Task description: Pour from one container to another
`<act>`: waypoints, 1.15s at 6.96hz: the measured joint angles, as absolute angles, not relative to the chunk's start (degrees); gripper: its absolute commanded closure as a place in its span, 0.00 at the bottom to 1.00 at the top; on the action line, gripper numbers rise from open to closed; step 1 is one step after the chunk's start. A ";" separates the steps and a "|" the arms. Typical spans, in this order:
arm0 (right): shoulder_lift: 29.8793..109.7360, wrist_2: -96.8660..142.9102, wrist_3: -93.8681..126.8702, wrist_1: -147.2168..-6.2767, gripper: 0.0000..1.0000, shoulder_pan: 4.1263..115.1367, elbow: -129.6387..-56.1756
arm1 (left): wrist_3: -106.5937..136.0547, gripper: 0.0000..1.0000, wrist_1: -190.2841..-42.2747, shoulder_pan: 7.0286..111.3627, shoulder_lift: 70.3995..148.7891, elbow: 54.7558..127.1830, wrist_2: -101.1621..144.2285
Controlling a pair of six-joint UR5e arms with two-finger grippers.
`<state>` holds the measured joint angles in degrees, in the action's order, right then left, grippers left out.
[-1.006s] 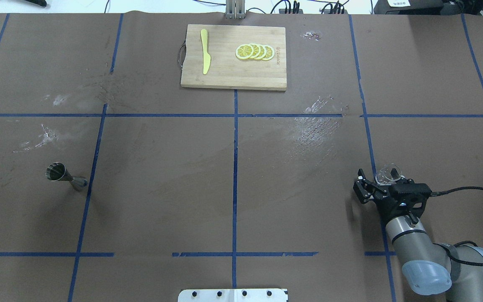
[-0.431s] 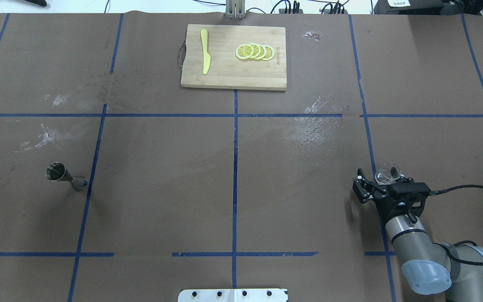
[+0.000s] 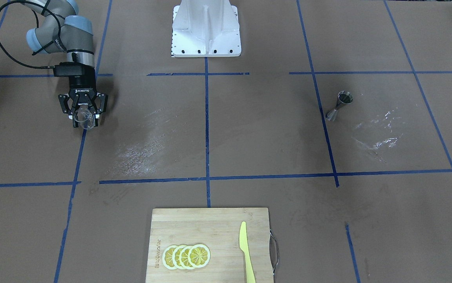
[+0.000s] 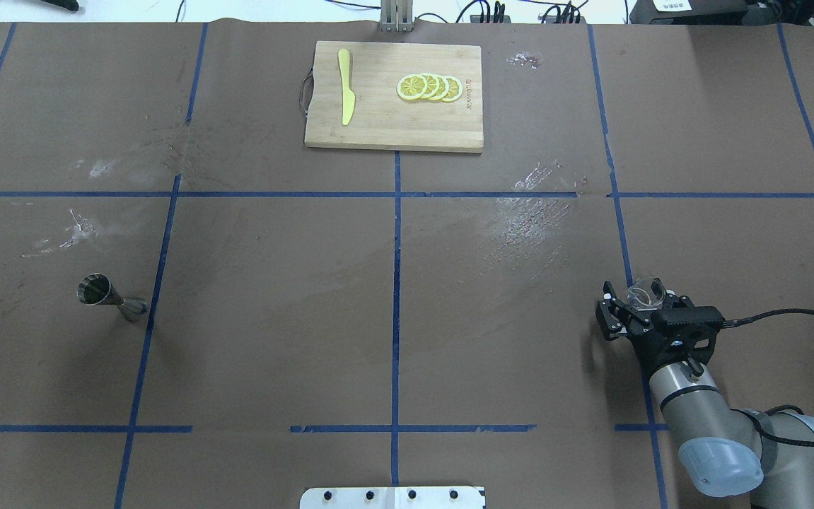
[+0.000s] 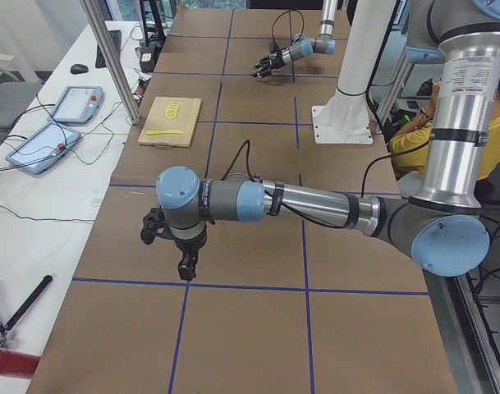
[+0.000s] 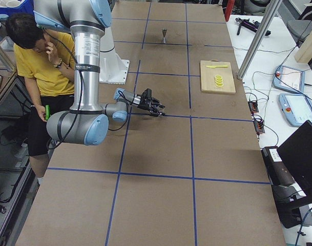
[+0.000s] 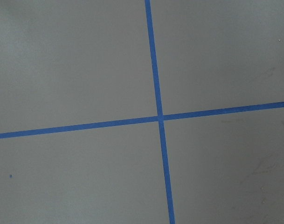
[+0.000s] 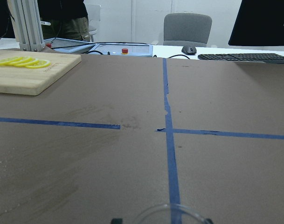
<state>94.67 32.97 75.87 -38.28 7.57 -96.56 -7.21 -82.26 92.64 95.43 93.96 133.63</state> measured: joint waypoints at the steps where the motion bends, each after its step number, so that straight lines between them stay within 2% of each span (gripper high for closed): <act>1: 94.71 32.99 75.16 -38.07 0.00 7.61 -96.84 | -7.21 0.00 -82.27 92.64 95.44 93.97 133.64; 5: 95.80 32.71 70.63 -38.01 0.00 8.70 -103.21 | -7.13 0.00 -82.27 92.64 95.45 94.07 133.66; 8: 95.78 43.49 63.96 -38.51 0.00 17.86 -106.92 | -7.10 0.00 -82.26 92.71 95.45 94.15 133.67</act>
<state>95.78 43.49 63.96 -38.51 17.86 -106.92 -7.10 -82.26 92.71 95.45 94.15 133.67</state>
